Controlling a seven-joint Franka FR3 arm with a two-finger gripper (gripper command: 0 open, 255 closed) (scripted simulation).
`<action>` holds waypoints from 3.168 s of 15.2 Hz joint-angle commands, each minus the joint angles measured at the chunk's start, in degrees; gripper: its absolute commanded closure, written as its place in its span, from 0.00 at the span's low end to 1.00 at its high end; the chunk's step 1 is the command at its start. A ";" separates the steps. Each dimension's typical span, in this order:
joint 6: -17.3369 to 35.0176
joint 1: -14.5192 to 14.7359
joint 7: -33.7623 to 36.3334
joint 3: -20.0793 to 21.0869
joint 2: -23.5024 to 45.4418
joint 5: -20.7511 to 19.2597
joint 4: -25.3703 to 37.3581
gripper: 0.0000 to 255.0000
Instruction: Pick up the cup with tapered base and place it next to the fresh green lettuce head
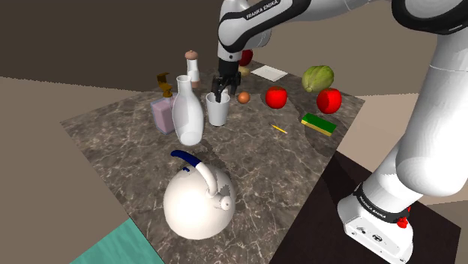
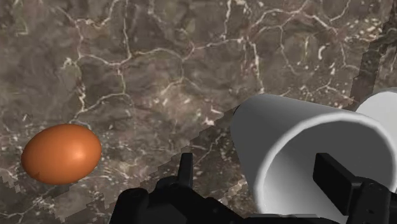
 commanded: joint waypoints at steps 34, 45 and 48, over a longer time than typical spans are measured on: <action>-8.42 -0.04 0.67 0.07 -3.28 0.00 5.21 1.00; -16.40 -0.09 1.24 0.07 -4.72 -0.06 11.77 1.00; -18.65 -0.10 1.41 0.08 -4.85 -0.09 13.90 1.00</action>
